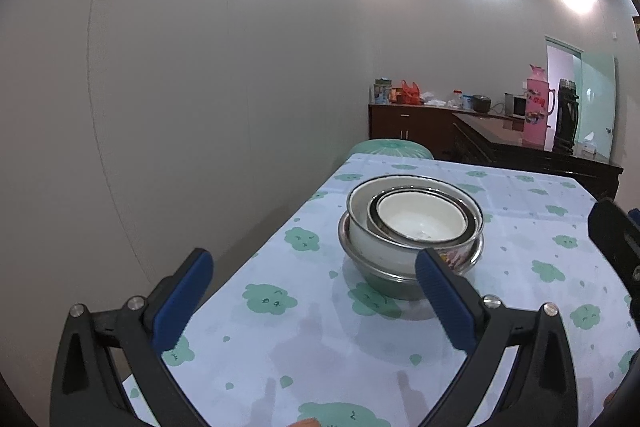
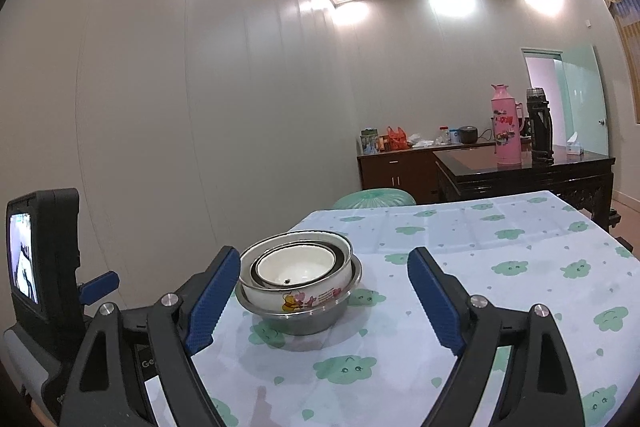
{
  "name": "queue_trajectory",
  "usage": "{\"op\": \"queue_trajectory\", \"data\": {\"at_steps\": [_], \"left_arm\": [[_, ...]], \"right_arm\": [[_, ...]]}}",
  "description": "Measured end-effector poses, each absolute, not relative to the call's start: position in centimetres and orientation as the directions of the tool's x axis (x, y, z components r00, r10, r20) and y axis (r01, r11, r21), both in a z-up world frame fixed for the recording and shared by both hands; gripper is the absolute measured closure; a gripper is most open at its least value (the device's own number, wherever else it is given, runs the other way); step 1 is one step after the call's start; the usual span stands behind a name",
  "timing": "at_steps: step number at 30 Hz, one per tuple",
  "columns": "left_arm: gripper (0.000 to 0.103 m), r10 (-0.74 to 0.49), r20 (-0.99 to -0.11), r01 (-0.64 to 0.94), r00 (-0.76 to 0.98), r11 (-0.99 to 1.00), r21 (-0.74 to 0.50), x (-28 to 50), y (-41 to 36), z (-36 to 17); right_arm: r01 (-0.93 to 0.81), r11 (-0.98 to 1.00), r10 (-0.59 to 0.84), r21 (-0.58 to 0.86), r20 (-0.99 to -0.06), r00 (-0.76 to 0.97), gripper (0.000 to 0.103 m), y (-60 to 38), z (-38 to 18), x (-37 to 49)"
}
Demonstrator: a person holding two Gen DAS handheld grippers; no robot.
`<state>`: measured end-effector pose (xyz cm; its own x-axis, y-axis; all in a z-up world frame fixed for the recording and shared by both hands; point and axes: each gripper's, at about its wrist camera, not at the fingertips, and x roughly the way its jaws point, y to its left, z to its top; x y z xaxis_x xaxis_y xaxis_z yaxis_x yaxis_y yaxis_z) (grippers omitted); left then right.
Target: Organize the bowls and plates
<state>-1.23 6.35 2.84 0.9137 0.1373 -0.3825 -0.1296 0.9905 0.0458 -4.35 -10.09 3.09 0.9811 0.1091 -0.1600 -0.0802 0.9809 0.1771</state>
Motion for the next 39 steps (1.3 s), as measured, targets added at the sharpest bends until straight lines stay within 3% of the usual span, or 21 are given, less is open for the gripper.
{"op": "queue_trajectory", "data": {"at_steps": [39], "left_arm": [[0.000,0.108,-0.404,-0.098,0.908,0.994,0.044,-1.20,6.12,2.79]], "right_arm": [[-0.083,0.980,0.113,0.182,-0.160,0.981,0.015,-10.24,3.13,-4.76]]}}
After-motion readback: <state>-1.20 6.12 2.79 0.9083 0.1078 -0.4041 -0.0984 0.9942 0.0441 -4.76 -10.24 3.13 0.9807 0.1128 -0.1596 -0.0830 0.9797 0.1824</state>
